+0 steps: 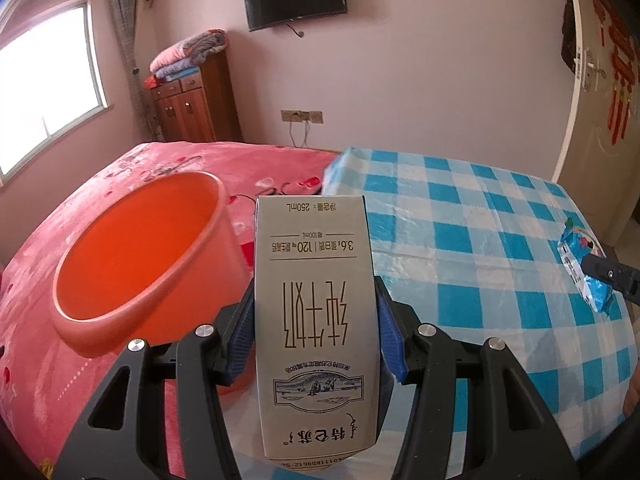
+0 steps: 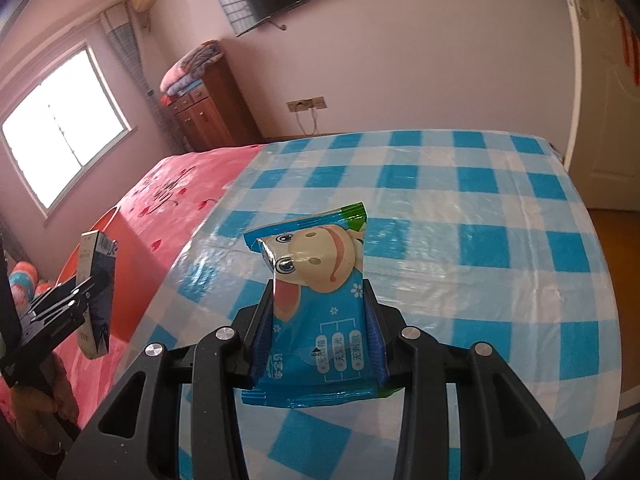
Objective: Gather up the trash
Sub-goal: 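Carry the milk carton and snack bag over the orange bucket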
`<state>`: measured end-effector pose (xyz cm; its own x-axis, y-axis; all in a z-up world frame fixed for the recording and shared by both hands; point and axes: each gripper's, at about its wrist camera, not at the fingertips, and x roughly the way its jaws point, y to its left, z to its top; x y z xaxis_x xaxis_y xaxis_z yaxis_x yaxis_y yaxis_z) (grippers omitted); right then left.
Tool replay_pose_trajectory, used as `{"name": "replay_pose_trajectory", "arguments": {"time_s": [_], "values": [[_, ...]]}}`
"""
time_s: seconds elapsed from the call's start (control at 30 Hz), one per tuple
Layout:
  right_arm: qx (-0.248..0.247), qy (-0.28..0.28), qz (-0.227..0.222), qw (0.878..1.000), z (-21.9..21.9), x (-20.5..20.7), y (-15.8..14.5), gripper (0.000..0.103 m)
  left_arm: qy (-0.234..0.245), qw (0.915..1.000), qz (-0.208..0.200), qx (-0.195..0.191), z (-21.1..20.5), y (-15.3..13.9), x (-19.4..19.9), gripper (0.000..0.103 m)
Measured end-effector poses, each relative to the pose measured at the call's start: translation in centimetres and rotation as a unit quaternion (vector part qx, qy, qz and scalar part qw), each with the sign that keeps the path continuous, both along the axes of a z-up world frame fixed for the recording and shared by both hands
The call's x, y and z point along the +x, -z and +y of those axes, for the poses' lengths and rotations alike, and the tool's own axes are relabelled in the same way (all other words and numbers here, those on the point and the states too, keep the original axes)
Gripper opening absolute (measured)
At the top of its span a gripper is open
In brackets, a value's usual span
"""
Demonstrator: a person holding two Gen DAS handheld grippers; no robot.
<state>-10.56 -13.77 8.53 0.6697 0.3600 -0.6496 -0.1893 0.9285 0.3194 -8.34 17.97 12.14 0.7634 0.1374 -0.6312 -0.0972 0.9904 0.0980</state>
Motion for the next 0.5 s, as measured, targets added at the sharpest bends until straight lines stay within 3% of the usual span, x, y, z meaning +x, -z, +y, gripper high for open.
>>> {"name": "replay_pose_trajectory", "arguments": {"time_s": [0.5], "values": [[0.003,-0.125,-0.01,0.992,10.6,1.3,-3.9,0.041,-0.064,0.9964,-0.055,-0.002,7.2,-4.1,-1.3,0.055]]}}
